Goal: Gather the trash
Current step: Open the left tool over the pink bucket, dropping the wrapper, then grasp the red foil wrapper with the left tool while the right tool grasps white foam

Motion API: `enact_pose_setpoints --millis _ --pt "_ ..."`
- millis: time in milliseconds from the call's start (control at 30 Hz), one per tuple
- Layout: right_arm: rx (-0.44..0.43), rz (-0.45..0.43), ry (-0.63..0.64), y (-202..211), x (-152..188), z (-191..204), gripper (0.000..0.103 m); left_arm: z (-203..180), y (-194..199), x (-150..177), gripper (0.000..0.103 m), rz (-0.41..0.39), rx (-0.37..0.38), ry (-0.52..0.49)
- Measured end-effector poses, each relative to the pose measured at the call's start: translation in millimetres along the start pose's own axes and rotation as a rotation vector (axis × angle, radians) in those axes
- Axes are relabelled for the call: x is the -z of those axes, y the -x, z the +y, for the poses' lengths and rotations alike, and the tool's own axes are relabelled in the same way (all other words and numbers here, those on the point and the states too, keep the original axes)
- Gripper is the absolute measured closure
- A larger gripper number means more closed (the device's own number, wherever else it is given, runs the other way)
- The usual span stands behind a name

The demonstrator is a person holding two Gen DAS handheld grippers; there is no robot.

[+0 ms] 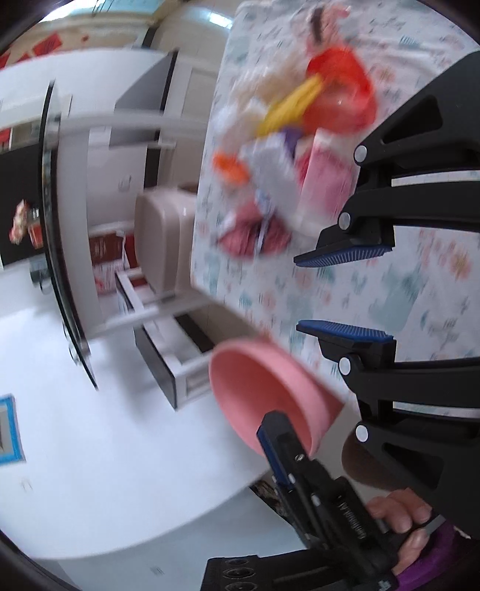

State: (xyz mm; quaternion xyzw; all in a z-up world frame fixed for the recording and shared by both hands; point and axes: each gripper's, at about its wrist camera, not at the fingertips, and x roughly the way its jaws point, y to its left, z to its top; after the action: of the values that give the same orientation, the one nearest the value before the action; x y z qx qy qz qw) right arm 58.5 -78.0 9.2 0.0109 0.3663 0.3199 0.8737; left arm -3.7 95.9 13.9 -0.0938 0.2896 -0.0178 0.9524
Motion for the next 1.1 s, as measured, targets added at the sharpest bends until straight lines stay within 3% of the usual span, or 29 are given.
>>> enact_pose_setpoints --millis 67,267,367,667,700,767,1100 --pt "0.029 -0.014 -0.033 6.9 3.9 -18.8 0.073 -10.9 -9.7 -3.9 0.062 0.011 0.022 -0.021" --pt "0.047 -0.030 -0.141 15.6 6.2 -67.0 0.071 -40.9 -50.3 -23.9 0.060 0.052 0.104 -0.067" --pt "0.038 -0.044 -0.177 17.5 5.7 -84.0 0.057 -50.3 -71.0 -31.9 0.060 0.065 0.107 -0.085" --pt "-0.027 -0.039 -0.213 -0.7 -8.7 -97.2 0.054 -51.0 -130.7 -45.8 0.060 0.135 0.110 -0.066" --pt "-0.030 -0.037 -0.210 -3.6 -10.2 -97.4 0.054 -50.7 -133.6 -45.0 0.061 0.142 0.120 -0.058" --pt "-0.034 -0.030 -0.202 -10.5 -13.3 -98.5 0.054 -50.0 -137.7 -42.9 0.080 0.153 0.135 -0.048" --pt "-0.087 -0.013 -0.198 -31.6 -20.7 -99.0 0.054 -50.1 -127.5 -33.8 0.083 0.144 0.157 -0.052"
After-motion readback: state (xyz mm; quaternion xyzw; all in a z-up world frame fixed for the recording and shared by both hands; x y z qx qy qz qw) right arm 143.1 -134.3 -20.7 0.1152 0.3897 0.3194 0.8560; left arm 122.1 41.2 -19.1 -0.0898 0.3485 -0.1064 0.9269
